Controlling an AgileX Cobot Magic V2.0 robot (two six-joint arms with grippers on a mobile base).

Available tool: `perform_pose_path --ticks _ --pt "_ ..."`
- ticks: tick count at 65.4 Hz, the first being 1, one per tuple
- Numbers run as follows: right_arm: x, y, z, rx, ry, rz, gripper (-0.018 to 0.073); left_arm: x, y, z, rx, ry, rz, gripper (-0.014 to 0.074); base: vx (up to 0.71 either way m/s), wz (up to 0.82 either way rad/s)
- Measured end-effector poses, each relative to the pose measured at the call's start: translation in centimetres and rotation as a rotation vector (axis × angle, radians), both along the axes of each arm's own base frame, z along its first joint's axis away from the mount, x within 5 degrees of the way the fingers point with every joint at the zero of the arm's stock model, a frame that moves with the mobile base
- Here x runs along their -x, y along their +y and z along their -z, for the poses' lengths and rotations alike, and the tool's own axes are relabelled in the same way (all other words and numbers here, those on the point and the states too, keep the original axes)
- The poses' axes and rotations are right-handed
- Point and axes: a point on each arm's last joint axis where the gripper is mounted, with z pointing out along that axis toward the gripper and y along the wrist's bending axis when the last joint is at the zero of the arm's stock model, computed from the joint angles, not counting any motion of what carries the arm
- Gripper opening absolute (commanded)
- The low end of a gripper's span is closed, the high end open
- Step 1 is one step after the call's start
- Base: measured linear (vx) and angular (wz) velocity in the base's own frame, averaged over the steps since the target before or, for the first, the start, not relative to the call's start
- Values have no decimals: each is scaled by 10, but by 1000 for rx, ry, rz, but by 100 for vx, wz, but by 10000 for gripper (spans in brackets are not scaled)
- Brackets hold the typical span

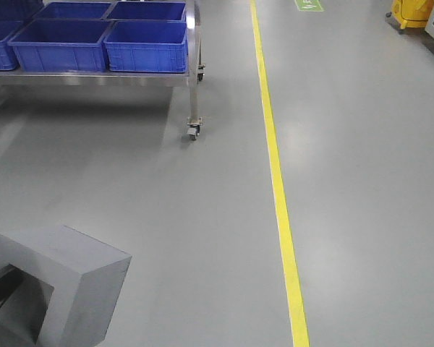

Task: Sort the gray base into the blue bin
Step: 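Drive the base away from the table holding the block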

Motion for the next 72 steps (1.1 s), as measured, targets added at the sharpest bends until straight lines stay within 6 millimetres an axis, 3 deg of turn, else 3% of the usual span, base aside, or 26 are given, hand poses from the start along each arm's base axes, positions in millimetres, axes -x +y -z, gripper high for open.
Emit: perform_pose_path --ticks 72 --pt "0 0 0 0 0 0 -9 0 0 0 0 0 0 -6 37 -4"
